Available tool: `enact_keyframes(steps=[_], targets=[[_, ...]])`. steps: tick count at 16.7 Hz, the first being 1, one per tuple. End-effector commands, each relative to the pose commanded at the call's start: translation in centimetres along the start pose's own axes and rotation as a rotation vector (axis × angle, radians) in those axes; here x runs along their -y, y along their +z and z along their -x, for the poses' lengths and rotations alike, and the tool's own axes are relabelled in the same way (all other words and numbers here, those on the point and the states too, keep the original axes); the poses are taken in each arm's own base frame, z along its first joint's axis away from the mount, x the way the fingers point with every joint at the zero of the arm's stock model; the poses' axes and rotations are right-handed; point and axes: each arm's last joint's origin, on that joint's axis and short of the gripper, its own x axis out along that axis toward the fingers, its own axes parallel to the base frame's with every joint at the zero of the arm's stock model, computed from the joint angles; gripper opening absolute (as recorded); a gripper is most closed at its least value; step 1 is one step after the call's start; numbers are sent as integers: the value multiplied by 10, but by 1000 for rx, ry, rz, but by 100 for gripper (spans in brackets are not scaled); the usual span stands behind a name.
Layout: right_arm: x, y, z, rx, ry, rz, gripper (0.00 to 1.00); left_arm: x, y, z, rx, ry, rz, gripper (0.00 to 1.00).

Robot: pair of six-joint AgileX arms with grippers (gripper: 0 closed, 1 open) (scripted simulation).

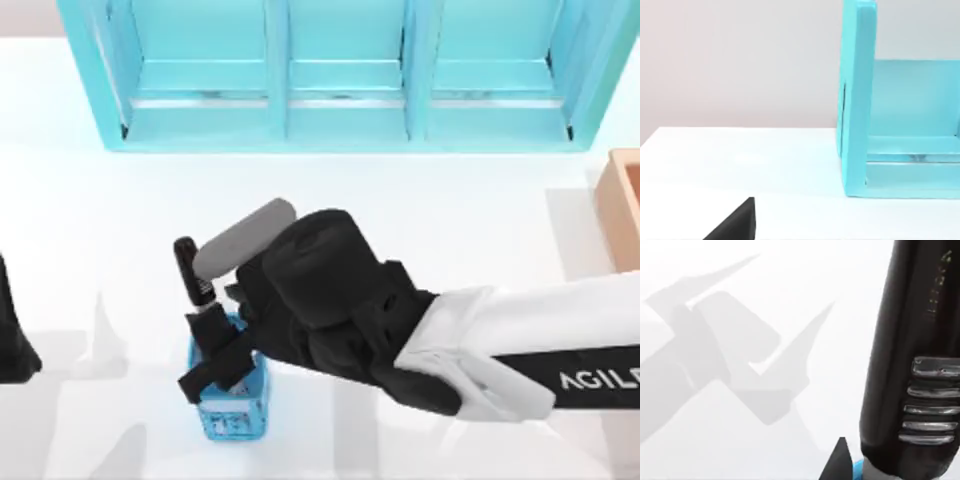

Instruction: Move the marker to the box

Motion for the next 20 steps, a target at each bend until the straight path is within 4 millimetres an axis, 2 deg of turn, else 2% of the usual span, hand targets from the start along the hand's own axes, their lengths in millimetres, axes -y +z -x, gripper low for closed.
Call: enact_keyframes(steps=[2,5,7,9,12,17,20], targets=[[11,19,28,4,4,2,0,0,0,0,0,0,0,100],[30,48,85,33,7,1,0,0,0,0,0,0,0,100],[42,56,121,40,3,-1,0,0,0,0,0,0,0,100],[50,58,146,33,-1,-5,0,0,0,0,0,0,0,100],[55,57,161,26,-4,-9,0,0,0,0,0,0,0,100],[54,58,160,27,-2,-8,0,0,0,0,0,0,0,100],[70,60,164,-6,-33,-4,0,0,0,0,0,0,0,100]])
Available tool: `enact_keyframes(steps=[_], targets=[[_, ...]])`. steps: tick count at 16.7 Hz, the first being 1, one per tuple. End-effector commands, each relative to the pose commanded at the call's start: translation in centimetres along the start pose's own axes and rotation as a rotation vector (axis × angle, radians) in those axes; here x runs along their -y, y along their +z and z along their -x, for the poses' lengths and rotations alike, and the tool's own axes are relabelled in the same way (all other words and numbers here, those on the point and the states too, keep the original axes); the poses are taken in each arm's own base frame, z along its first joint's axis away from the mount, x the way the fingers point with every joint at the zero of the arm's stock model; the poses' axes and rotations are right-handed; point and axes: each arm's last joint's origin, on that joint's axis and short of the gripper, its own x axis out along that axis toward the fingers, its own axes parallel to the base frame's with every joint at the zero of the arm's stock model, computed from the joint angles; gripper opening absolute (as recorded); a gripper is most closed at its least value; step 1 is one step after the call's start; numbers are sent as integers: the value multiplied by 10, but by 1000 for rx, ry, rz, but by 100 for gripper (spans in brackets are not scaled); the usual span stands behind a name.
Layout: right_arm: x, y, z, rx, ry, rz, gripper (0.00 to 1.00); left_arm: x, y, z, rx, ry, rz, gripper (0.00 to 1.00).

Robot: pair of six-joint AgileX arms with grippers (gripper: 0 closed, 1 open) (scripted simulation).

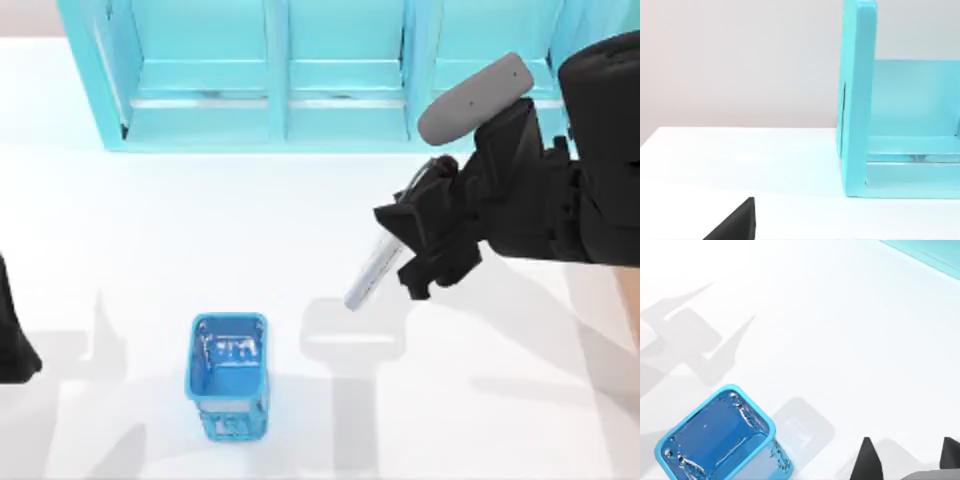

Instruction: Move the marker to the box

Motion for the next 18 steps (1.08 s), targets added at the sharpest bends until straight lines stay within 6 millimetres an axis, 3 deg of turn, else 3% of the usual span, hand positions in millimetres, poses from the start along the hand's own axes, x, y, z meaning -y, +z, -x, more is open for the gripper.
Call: enact_keyframes(steps=[3,5,10,14,18], targets=[[38,5,15,-50,-81,-10,0,0,0,0,0,0,0,100],[73,8,36,-78,-158,-35,0,0,0,0,0,0,0,100],[148,-3,124,-124,-372,-139,0,0,0,0,0,0,0,100],[166,-24,186,-162,-490,-211,0,0,0,0,0,0,0,100],[165,-33,209,-185,-529,-233,0,0,0,0,0,0,0,100]])
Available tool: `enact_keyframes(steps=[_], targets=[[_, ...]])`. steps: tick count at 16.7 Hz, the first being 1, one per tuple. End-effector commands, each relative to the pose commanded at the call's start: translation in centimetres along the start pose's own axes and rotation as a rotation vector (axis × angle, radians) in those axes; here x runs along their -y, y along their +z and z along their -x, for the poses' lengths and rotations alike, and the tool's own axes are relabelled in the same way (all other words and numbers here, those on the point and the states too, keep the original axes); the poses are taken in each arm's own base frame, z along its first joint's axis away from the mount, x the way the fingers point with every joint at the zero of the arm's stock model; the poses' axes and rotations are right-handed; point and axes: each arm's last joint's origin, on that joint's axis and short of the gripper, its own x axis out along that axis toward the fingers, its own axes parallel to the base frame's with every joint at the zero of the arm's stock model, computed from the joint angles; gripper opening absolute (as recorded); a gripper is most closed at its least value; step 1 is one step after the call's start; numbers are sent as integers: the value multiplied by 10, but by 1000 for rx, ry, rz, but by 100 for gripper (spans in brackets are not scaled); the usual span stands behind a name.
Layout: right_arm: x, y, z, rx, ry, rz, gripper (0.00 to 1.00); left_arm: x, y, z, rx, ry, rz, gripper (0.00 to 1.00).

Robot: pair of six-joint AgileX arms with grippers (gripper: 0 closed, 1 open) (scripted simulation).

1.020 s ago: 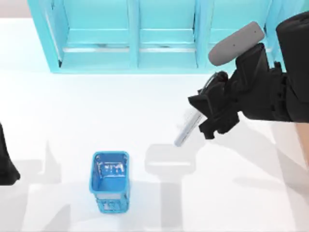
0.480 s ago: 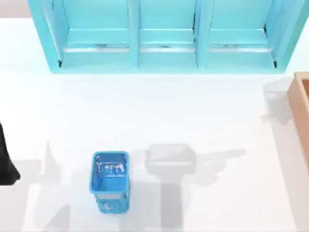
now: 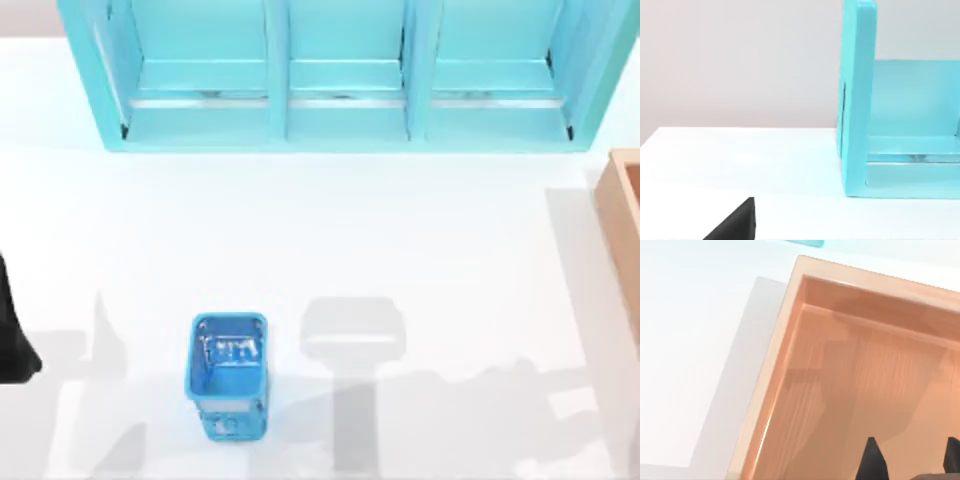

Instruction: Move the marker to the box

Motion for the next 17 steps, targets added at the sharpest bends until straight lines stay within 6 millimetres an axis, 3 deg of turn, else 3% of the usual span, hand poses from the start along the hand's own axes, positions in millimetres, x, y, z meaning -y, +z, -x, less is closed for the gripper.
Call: enact_keyframes(steps=[5,13,17], targets=[[0,-1,-3,-7,5,-5,0,0,0,0,0,0,0,100],[0,-22,-55,9,-1,5,0,0,0,0,0,0,0,100],[-1,-24,-60,0,0,0,0,0,0,0,0,0,0,100]])
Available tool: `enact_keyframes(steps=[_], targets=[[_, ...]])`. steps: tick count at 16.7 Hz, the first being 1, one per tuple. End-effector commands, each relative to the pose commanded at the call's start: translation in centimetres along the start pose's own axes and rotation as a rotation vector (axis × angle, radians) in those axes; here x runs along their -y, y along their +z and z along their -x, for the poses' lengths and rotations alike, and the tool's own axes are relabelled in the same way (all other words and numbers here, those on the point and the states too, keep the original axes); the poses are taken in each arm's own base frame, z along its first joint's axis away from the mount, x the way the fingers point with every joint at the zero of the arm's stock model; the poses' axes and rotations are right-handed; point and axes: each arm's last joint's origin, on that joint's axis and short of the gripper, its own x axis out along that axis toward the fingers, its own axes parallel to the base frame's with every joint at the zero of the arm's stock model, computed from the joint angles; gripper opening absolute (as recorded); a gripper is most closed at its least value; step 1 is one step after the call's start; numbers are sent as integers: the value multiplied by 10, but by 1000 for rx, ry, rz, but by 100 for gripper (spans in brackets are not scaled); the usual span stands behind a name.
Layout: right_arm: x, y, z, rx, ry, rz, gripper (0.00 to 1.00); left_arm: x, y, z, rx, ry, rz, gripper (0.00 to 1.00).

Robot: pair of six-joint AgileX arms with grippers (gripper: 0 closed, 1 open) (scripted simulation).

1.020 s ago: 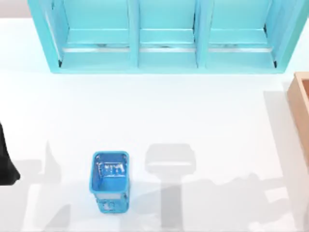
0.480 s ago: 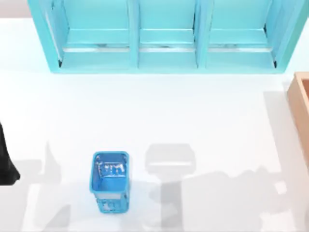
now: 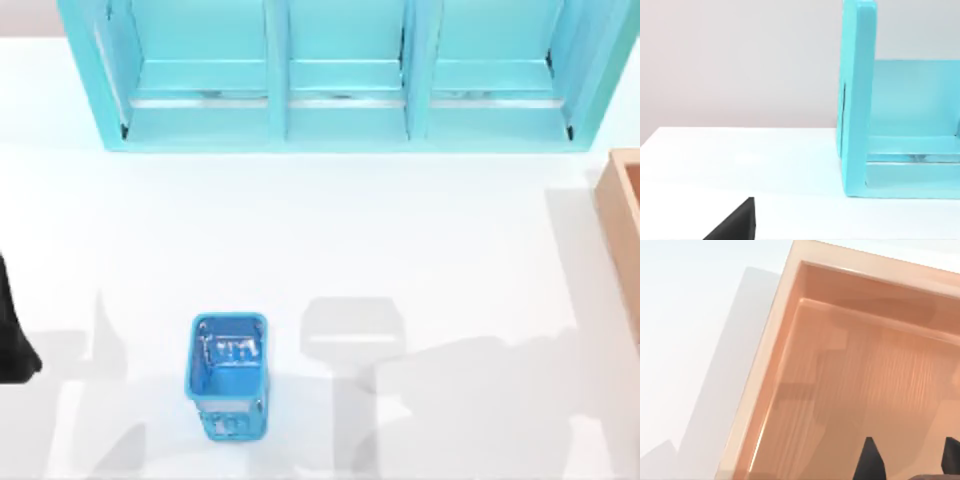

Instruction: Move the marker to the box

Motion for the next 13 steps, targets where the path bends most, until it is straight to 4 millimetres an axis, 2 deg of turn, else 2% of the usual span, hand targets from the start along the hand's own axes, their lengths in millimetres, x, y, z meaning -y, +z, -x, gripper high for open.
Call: enact_keyframes(steps=[1,13], targets=[[0,0,0,0,0,0,0,0,0,0,0,0,0,100],[0,0,0,0,0,0,90,0,0,0,0,0,0,100]])
